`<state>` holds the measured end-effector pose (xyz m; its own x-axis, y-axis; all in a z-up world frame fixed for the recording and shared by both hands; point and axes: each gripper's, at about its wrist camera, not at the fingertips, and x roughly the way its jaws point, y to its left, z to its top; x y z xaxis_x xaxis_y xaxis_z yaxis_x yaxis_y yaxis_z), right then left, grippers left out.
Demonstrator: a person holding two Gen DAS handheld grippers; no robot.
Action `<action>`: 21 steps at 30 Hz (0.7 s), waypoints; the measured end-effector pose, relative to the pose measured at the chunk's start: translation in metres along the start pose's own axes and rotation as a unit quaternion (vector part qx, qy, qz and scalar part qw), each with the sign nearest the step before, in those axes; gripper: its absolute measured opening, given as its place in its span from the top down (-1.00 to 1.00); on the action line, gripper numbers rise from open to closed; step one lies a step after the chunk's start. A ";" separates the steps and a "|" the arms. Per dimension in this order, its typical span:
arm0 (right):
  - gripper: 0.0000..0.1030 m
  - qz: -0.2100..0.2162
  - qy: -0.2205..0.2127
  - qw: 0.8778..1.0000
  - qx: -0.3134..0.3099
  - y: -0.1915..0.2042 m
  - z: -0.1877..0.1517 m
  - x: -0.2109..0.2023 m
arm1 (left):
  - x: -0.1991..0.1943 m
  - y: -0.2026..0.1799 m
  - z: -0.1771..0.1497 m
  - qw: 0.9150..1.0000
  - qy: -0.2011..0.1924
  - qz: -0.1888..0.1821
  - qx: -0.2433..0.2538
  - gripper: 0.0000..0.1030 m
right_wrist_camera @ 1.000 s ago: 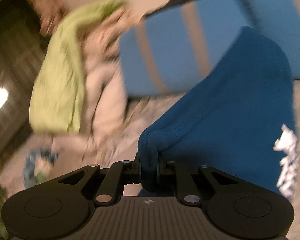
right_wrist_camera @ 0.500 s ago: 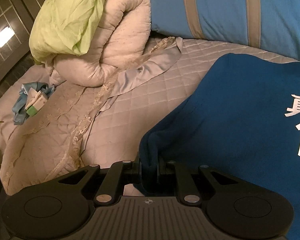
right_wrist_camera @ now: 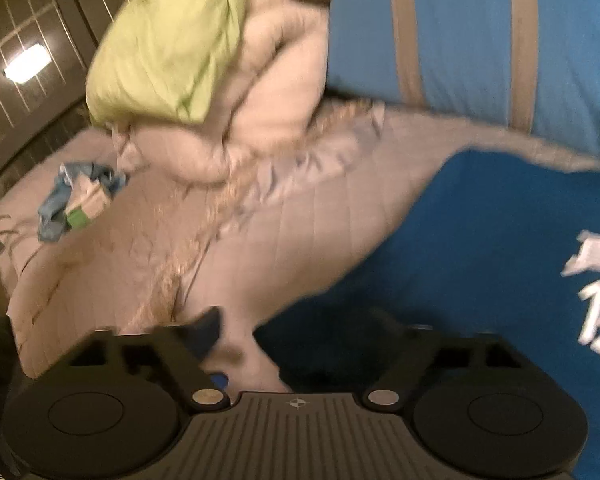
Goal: Fold clothes
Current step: 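Open the right tool to release the fold and lift away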
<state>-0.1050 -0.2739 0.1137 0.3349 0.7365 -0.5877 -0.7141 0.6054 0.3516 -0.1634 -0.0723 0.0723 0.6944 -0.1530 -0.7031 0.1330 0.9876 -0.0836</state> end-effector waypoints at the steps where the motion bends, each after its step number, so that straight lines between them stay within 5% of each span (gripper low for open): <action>1: -0.87 -0.002 -0.010 1.000 0.000 -0.001 0.002 -0.007 | 0.000 -0.001 0.000 1.000 0.000 0.000 0.001 -0.43; 11: -1.00 -0.062 -0.054 0.996 0.018 -0.050 0.004 -0.066 | -0.002 -0.007 0.008 1.000 -0.007 -0.002 0.013 -0.43; 21: -1.00 -0.121 -0.051 0.989 0.067 -0.107 -0.027 -0.096 | -0.011 -0.006 0.021 0.999 -0.035 -0.031 0.007 -0.43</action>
<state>-0.0771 -0.4176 0.1125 0.5512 0.5870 -0.5930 -0.5202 0.7974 0.3059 -0.1565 -0.0771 0.0955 0.7322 -0.2169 -0.6457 0.1876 0.9755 -0.1151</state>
